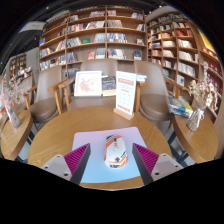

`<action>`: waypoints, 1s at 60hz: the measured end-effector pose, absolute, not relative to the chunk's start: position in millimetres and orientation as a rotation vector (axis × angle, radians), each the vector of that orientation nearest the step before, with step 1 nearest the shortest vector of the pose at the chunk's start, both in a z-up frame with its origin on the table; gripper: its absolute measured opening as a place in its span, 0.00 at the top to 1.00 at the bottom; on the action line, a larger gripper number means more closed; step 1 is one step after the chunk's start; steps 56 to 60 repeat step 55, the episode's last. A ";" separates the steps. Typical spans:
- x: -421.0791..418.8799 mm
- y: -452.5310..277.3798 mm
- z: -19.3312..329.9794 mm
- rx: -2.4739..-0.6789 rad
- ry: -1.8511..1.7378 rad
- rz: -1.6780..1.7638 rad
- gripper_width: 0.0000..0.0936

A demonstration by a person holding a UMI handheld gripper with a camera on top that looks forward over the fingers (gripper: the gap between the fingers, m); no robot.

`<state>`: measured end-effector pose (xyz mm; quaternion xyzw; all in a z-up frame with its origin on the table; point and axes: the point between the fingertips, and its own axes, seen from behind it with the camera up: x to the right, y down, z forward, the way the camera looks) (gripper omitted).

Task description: Arrange mouse

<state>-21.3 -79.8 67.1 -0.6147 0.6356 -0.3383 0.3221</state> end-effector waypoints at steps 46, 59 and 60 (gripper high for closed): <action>-280.7 -39.7 148.4 -1.565 1.580 -0.977 0.09; -285.9 -31.9 143.5 -1.569 1.567 -0.956 0.09; -285.9 -31.9 143.5 -1.569 1.567 -0.956 0.09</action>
